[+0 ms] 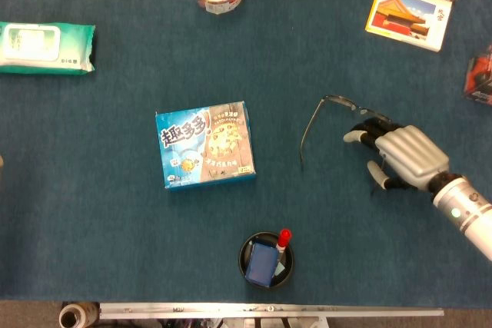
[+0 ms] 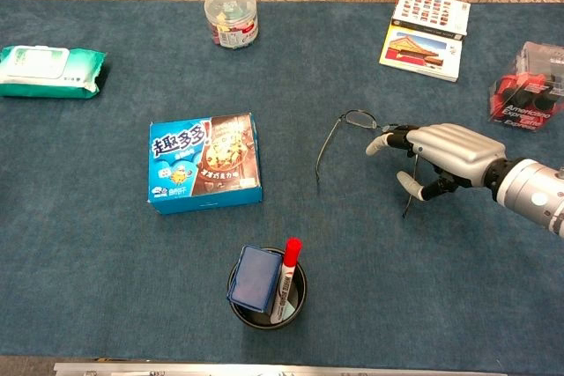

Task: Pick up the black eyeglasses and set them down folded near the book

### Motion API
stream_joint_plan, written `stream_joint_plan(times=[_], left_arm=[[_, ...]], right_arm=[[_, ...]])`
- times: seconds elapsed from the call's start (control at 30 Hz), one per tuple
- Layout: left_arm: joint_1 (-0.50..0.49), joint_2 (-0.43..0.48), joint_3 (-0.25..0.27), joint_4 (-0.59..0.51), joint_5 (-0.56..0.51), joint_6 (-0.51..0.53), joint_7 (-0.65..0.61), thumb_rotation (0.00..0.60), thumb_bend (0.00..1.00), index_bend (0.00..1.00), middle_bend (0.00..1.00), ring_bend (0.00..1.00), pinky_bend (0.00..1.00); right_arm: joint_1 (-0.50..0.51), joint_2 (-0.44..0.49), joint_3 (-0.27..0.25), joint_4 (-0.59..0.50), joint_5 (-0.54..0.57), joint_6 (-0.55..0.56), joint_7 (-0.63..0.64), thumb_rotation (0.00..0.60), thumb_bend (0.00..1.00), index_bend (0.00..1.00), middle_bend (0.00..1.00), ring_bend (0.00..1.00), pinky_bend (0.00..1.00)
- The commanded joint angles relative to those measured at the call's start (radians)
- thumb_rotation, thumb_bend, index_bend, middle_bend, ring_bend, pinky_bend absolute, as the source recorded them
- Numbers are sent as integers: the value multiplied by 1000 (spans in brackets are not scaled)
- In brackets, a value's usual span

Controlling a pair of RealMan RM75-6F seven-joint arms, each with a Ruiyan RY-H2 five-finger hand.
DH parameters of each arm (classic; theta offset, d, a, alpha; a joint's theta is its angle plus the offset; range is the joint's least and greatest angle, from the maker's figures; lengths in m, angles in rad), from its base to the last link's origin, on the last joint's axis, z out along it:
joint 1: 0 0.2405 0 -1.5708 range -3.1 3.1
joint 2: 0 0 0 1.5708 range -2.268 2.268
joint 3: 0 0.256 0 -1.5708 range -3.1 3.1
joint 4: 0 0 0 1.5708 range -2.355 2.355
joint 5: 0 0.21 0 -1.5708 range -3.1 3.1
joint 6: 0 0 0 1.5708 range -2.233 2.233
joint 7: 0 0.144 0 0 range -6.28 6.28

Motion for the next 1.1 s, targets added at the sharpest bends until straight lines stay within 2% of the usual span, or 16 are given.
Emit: stream_joint_plan(times=[0.03,0.3,0.8,1.1], left_arm=[[0,0,0,0,0,0,-1,600,485,523,448,369,458],[2,3,0,-2,4,5,-3,600,484,523,448,369,458],[1,0,3,-1,4,-1,6,600,485,524,448,369,458],[0,0,4,-1,3,-4,9,600,485,523,447,370,458]], right_arm=[[3,-6,-1,8,-3,3,9,600,542,227,192,114,283],[7,-27,12,45,-8,28,33,600,542,205,175,97,270],[25,-108,65,219,13,60,124,600,542,154,134,59,227],[35,-135,74,283,-8,77,172,600,542,148,134,59,222]])
